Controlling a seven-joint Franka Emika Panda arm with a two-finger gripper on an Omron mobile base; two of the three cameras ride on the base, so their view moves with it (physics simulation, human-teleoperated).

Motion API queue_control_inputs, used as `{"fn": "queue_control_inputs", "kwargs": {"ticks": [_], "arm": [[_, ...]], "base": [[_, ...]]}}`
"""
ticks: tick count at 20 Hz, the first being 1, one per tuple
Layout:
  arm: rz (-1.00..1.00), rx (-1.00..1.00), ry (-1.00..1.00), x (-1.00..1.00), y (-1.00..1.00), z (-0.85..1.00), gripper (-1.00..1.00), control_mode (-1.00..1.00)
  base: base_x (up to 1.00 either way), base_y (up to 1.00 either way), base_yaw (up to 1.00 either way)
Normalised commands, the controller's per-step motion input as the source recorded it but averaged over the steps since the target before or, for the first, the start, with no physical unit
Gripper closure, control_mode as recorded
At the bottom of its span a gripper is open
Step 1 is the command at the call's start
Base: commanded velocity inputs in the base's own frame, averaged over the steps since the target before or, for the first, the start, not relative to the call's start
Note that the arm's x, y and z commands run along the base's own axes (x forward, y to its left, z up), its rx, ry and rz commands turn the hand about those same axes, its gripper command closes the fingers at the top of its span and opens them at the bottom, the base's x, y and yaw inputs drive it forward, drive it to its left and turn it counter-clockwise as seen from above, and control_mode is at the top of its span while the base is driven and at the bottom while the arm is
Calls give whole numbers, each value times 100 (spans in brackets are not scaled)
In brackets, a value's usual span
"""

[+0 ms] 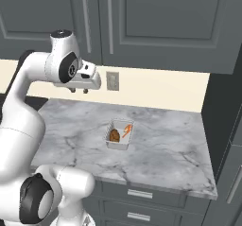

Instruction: Place the tupperware on the top shelf of the fridge. Make space for the tupperware among the existing items by rearranging them on the shelves if needed. Close the fridge door when finished.

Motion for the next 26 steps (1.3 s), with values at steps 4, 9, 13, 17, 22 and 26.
{"fn": "queue_control_inputs", "kwargs": {"ticks": [4, 9, 13, 17, 22, 26], "arm": [[-6, 0, -31, 1, 14, -56, -100, -100], [0, 0, -8, 0, 0, -18, -100, -100], [1, 0, 0, 0, 0, -9, -100, -100], [-1, 0, -1, -31, -5, -13, -100, -100], [-15, 1, -1, -25, -79, -26, -100, -100], [-25, 0, 5, -58, -84, -55, -100, -100]], "base": [[0, 0, 0], [0, 0, 0], [0, 0, 0], [0, 0, 0], [0, 0, 0], [0, 0, 0]]}}
